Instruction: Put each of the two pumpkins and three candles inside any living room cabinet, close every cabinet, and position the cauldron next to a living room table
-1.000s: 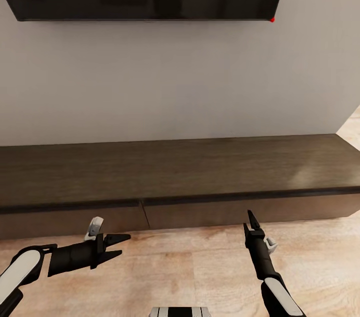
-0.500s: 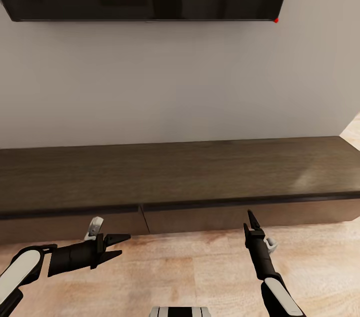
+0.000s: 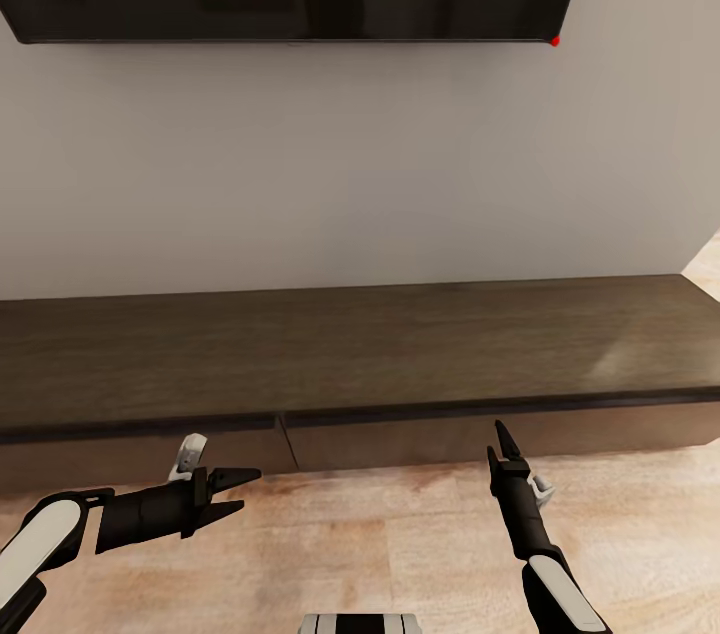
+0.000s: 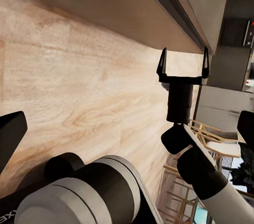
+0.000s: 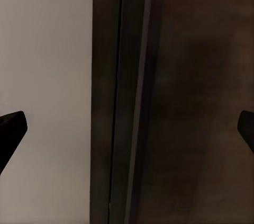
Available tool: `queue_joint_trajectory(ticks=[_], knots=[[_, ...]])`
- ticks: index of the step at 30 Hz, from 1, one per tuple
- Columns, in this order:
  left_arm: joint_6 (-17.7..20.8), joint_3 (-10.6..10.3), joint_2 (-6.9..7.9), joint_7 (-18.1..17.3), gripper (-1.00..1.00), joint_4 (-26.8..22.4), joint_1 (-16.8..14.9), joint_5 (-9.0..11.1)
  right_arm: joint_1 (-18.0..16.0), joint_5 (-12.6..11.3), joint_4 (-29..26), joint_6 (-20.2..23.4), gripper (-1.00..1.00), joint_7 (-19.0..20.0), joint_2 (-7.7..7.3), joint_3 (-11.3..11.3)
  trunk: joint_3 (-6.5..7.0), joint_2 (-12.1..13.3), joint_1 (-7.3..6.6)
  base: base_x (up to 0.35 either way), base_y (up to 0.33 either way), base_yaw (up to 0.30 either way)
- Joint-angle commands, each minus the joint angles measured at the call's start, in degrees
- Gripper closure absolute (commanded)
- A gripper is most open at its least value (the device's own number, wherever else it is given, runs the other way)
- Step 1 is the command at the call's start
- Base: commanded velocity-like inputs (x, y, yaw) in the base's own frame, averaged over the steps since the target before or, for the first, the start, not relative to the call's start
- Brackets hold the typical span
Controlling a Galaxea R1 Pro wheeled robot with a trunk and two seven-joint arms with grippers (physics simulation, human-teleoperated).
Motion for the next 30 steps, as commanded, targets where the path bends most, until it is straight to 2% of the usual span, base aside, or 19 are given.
queue_joint_trajectory(ticks=[1,30], knots=[[0.0,-0.1,0.04,-0.6,-1.00,0.0,0.0,-0.5,0.0,-0.3,0.0,-0.2,-1.00,0.2,-0.02,0.2,-0.04,0.0,-0.01,0.108,0.000,0.000],[0.0,-0.6,-0.01,-0.6,-1.00,0.0,0.0,-0.6,0.0,-0.3,0.1,-0.2,-1.00,0.2,-0.02,0.1,-0.04,0.0,-0.01,0.063,0.000,0.000]])
